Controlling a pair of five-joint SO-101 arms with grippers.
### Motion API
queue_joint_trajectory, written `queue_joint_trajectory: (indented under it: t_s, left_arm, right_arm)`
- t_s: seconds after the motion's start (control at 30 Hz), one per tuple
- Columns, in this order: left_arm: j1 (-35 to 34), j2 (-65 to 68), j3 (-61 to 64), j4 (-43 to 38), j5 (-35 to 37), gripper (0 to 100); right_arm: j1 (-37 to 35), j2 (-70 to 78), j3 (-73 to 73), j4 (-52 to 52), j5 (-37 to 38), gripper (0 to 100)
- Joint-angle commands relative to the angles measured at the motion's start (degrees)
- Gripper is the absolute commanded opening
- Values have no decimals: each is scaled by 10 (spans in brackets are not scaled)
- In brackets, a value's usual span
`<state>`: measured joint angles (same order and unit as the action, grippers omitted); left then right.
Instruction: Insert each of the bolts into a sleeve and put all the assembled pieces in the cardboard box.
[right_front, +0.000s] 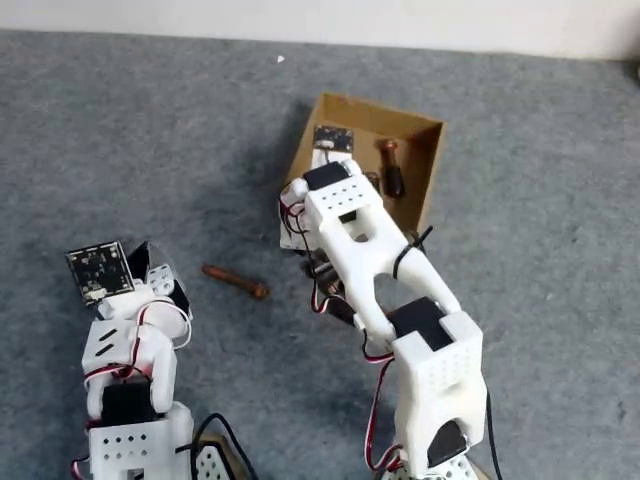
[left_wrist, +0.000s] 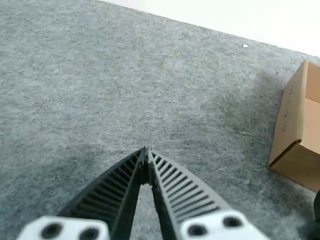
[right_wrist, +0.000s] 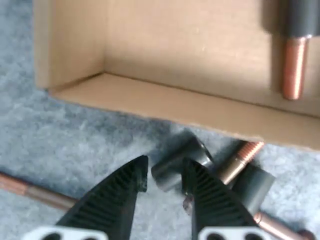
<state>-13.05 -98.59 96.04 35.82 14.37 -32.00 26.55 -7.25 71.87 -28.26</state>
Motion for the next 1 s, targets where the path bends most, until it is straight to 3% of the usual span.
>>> queue_joint_trajectory:
  t_s: [0.0, 0.37, 0.6, 0.97]
  left_arm:
    - [-4, -5, 14, -15, 3, 31]
    - [-4, -5, 14, -15, 3, 31]
    - [-4, -5, 14, -15, 3, 31]
    - [-4, -5, 14, -15, 3, 31]
  right_arm:
    - [17, 8, -7, 45, -6, 117]
    - [15, 11, -37, 131, -5, 117]
    - [17, 13, -33, 64, -5, 117]
    - [16, 60, -27, 46, -2, 116]
